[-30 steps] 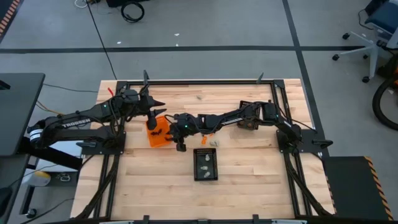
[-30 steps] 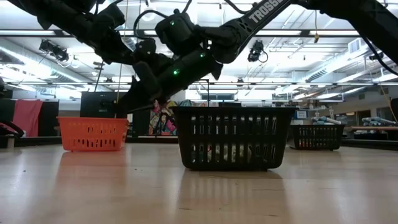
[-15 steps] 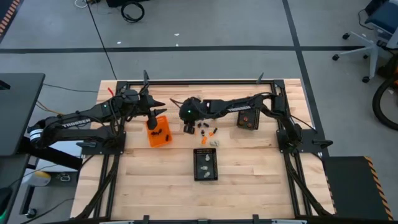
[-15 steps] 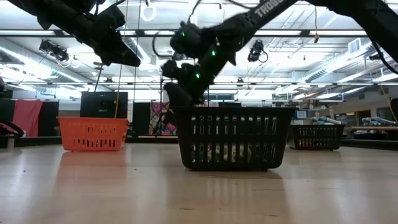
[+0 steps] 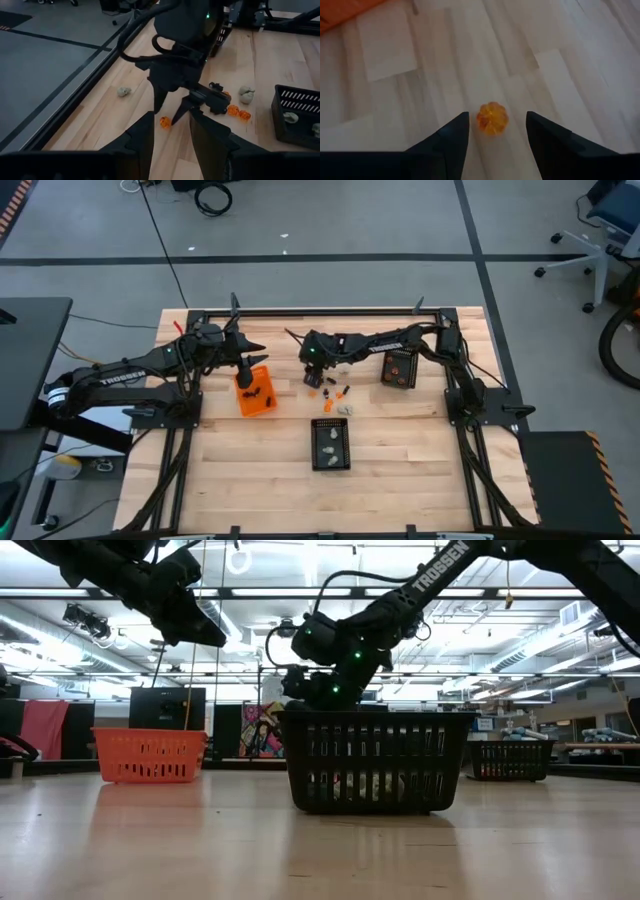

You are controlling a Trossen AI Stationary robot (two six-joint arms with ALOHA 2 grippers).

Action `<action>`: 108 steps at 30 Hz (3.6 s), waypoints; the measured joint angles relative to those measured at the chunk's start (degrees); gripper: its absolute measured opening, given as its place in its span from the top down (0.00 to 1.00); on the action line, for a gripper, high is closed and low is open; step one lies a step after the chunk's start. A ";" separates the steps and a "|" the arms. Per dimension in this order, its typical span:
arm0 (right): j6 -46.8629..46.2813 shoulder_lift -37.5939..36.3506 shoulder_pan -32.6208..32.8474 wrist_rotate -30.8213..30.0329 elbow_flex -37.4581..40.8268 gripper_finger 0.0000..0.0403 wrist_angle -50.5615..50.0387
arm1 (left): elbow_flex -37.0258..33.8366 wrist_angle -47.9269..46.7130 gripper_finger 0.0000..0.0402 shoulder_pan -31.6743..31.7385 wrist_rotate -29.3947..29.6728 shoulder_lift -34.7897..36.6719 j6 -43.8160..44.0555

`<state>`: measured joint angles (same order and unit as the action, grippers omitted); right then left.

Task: Sort Halloween decoration
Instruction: Put the orange pumpkin toy into the top black bin

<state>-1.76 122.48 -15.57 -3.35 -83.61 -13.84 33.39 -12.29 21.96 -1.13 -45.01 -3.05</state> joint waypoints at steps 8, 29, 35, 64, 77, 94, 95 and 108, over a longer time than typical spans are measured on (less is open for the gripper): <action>0.88 0.00 -0.73 4.90 2.90 0.53 5.32 | -0.01 0.08 0.67 0.00 0.00 0.00 0.13; 10.12 0.22 5.53 5.76 2.99 0.67 2.37 | -0.01 0.49 0.67 0.00 0.00 0.01 0.31; 10.93 0.22 7.26 -1.72 2.99 0.63 4.42 | -0.01 0.49 0.67 -0.02 0.00 0.00 0.31; 7.32 2.19 7.23 0.01 2.95 0.64 8.96 | -0.03 0.58 0.67 -0.02 0.00 0.00 0.35; 7.91 -1.16 7.91 -1.58 2.95 0.74 3.69 | -0.03 0.48 0.67 -0.02 -0.01 0.00 0.35; -1.39 -15.01 9.09 -11.31 2.95 0.73 -36.88 | -0.03 0.47 0.67 -0.02 -0.02 0.00 0.02; -2.47 -15.34 9.00 -12.25 2.95 0.73 -39.59 | -0.03 0.47 0.67 -0.02 -0.02 0.00 0.02; -15.28 -16.31 6.79 -21.21 7.10 0.73 -61.68 | -0.03 0.45 0.67 -0.02 -0.02 0.00 -0.06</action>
<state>-17.04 106.17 -8.78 -24.56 -76.51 -75.52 33.36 -11.84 21.93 -1.15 -45.01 -3.11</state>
